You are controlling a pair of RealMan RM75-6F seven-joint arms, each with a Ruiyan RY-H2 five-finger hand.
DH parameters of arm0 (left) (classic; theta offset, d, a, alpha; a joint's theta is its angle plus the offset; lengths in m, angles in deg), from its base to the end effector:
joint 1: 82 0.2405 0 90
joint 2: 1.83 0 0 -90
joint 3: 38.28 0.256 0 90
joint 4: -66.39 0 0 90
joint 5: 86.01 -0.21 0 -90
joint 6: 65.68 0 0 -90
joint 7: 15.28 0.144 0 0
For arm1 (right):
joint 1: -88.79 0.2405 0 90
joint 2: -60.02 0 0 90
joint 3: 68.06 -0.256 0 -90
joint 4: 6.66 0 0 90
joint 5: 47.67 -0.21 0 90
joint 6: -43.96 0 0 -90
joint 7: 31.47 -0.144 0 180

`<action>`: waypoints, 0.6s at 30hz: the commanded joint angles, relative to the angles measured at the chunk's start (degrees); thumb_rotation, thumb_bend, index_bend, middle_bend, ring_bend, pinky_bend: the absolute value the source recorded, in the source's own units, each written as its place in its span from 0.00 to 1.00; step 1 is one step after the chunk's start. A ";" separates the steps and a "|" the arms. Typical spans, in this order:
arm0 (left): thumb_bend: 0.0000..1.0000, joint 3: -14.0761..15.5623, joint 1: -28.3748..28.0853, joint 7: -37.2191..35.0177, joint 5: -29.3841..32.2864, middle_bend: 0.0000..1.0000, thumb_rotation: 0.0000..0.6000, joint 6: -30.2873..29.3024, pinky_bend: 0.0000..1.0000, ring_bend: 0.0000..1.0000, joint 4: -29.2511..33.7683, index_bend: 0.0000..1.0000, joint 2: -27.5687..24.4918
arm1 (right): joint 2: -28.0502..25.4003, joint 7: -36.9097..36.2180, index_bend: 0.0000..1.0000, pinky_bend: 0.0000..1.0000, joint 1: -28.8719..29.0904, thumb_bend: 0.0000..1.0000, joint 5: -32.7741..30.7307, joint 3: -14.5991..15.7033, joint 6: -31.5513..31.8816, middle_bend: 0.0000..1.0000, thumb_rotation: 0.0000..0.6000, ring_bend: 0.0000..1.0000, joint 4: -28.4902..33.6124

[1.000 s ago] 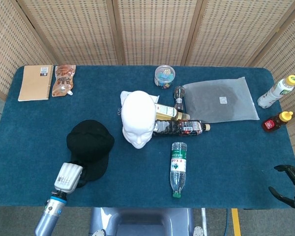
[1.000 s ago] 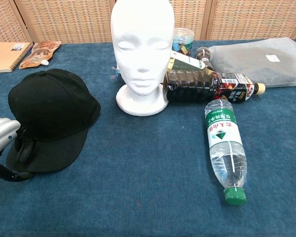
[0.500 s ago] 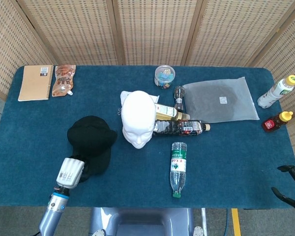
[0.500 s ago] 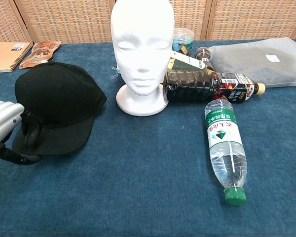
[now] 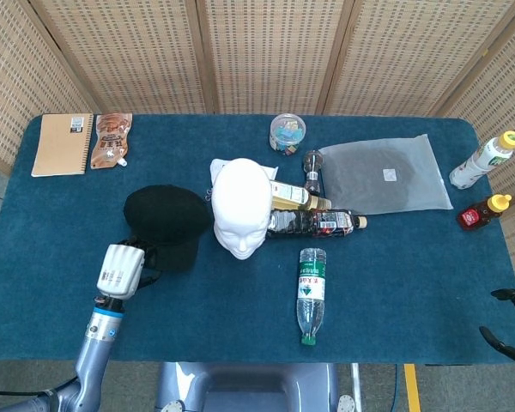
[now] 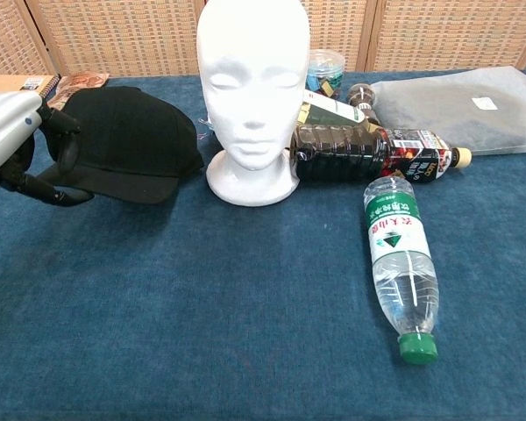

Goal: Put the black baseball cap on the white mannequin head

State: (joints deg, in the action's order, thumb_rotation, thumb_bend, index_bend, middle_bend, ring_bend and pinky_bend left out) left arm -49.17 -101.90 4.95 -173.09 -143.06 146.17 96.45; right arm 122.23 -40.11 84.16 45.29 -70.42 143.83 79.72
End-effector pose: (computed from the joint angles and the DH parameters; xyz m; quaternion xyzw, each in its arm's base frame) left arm -0.1947 0.2645 -0.0070 -0.6411 -0.3231 -0.4641 0.5188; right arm -0.3250 -0.1234 0.2032 0.5555 -0.3372 0.4409 0.6191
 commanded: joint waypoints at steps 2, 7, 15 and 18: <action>0.13 -3.97 -3.25 -0.88 3.67 0.66 1.00 2.68 0.65 0.49 -2.29 0.70 1.61 | -0.35 0.84 0.37 0.42 0.02 0.16 0.04 -0.05 -0.18 0.42 1.00 0.41 0.72; 0.13 -6.25 -6.78 -2.20 6.22 0.62 1.00 5.13 0.64 0.47 -8.62 0.70 4.58 | -0.86 1.91 0.37 0.42 0.06 0.16 0.09 -0.16 -0.32 0.42 1.00 0.42 1.86; 0.13 -7.93 -11.45 -5.79 8.79 0.56 1.00 8.30 0.60 0.42 -18.04 0.66 8.22 | -1.55 3.09 0.37 0.42 -0.16 0.16 -0.08 -0.31 -0.26 0.42 1.00 0.42 3.12; 0.13 -8.07 -12.61 -6.90 9.35 0.53 1.00 8.88 0.57 0.39 -20.61 0.64 9.19 | -1.74 3.37 0.37 0.42 -0.27 0.16 -0.15 -0.39 -0.13 0.42 1.00 0.42 3.45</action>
State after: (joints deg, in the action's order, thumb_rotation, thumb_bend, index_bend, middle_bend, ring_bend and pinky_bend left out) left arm -56.92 -113.48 -0.93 -164.39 -134.86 127.10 104.71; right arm 120.52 -36.78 83.92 45.16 -70.79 143.68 83.14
